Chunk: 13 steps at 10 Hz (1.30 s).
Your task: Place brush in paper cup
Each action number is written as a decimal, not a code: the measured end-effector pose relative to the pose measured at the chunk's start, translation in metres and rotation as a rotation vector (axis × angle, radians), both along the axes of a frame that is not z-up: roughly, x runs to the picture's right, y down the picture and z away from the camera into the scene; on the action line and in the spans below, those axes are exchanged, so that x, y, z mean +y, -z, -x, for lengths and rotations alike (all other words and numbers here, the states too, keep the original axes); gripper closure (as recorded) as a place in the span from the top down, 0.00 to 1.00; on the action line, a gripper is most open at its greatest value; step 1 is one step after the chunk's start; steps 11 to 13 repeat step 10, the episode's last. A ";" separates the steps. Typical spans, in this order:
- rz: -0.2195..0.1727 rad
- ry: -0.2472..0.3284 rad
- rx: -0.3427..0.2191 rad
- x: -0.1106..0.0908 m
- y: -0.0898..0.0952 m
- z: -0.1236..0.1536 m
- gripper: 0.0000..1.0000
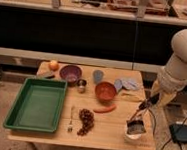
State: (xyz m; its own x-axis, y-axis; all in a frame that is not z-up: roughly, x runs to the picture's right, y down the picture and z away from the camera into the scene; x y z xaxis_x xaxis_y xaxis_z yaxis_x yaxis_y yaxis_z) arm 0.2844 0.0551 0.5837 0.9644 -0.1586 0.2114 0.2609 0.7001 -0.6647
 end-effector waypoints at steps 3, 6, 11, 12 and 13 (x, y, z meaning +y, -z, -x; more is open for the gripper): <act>0.002 -0.007 0.023 0.004 0.001 -0.006 0.00; 0.001 -0.009 0.041 0.006 0.001 -0.010 0.00; 0.000 -0.017 0.051 0.009 0.001 -0.016 0.00; 0.000 -0.017 0.051 0.009 0.001 -0.016 0.00; 0.000 -0.017 0.051 0.009 0.001 -0.016 0.00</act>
